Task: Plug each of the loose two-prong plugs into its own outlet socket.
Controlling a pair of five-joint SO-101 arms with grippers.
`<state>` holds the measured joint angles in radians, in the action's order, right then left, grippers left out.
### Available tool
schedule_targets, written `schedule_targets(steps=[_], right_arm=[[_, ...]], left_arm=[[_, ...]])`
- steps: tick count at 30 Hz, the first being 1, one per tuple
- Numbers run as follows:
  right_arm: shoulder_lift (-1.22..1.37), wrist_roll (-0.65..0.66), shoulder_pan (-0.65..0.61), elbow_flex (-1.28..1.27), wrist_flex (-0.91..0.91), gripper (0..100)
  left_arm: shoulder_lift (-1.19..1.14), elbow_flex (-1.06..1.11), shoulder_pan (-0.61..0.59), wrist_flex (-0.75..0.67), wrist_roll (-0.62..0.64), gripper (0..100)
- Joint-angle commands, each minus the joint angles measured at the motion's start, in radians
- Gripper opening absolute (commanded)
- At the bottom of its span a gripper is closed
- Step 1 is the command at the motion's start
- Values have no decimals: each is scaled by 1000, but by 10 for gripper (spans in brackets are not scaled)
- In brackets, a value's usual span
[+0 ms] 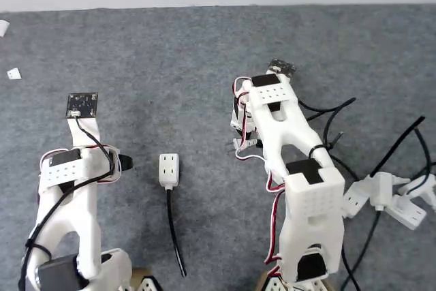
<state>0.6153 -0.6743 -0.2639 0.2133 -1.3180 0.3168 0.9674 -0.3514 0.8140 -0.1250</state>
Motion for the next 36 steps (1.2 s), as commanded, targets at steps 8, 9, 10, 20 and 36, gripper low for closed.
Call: schedule_targets(steps=[8,9,10,20,36], right_arm=[[28,-5,-30,86,-76,8],[18,-3,-28,84,-82,16],[2,-2,-27,84,-97,9],[-209,499,-120,78,-271,9],[-88,913,42,84,-188,23]], left_arm=[[5,-41,-8,-5,-9,286],[5,-41,-8,-5,-9,286],[5,-41,-8,-5,-9,286],[5,-41,-6,-5,-9,286],[5,-41,-8,-5,-9,286]])
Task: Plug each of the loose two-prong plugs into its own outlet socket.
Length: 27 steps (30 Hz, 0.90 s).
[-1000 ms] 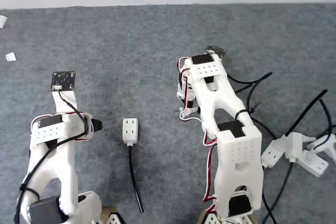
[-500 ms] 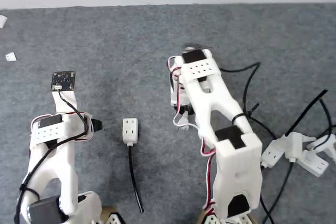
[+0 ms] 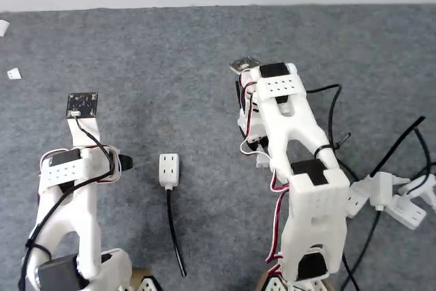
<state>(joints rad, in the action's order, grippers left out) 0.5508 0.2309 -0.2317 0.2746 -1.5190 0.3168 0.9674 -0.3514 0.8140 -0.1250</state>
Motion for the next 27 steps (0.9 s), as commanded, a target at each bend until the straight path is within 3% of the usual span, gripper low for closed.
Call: schedule_targets(steps=[1,6,18,23,27], right_arm=[[-30,8,7,23,8,39],[-58,-2,16,17,4,121],[-111,-164,19,-75,-33,113],[-113,-245,25,-133,-12,28],[-113,-253,22,-150,-1,69]], left_arm=[[5,-41,-8,-5,-9,286],[5,-41,-8,-5,-9,286],[5,-41,-8,-5,-9,286],[5,-41,-8,-5,-9,286],[6,-41,-8,-5,-11,286]])
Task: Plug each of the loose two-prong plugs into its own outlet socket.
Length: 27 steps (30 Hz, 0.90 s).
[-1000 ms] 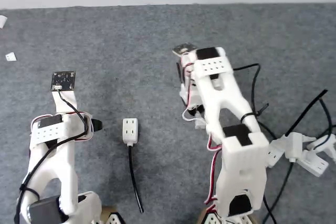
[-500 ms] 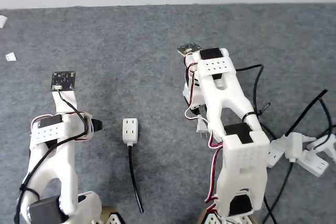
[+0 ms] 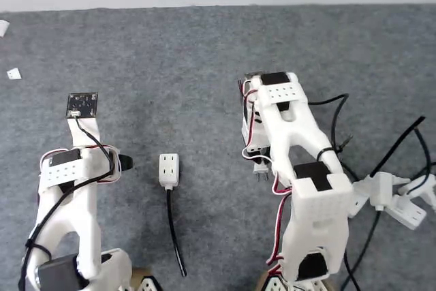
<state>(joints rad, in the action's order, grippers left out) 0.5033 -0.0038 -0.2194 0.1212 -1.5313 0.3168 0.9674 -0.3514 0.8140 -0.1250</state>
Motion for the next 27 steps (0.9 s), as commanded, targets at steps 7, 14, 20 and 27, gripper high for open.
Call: schedule_targets(steps=[7,14,20,27], right_arm=[[-65,-17,10,5,53,95],[-56,-115,8,3,107,95],[-51,-127,-12,-5,116,95],[2,-124,-47,-2,105,91]], left_arm=[[8,-33,-8,-5,-11,286],[8,-33,-8,-5,-11,286],[8,-31,-9,-5,-11,286],[8,-31,-9,-5,-11,286]])
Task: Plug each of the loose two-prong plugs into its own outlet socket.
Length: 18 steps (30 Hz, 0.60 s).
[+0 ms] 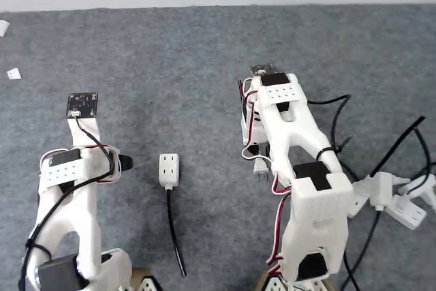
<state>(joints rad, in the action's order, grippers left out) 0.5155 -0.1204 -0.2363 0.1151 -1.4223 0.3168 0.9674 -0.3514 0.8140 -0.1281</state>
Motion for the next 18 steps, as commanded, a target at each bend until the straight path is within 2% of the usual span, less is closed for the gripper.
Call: schedule_targets(steps=[1,6,12,18], right_arm=[[-8,-8,-42,3,-4,91],[-2,-8,-59,2,-7,91],[-1,-8,-18,3,-5,88],[1,-6,4,0,-12,12]], left_arm=[[8,-31,-9,-5,-8,286],[8,-33,-9,-5,-8,286],[8,-33,-9,-5,-8,286],[8,-33,-9,-5,-8,286]])
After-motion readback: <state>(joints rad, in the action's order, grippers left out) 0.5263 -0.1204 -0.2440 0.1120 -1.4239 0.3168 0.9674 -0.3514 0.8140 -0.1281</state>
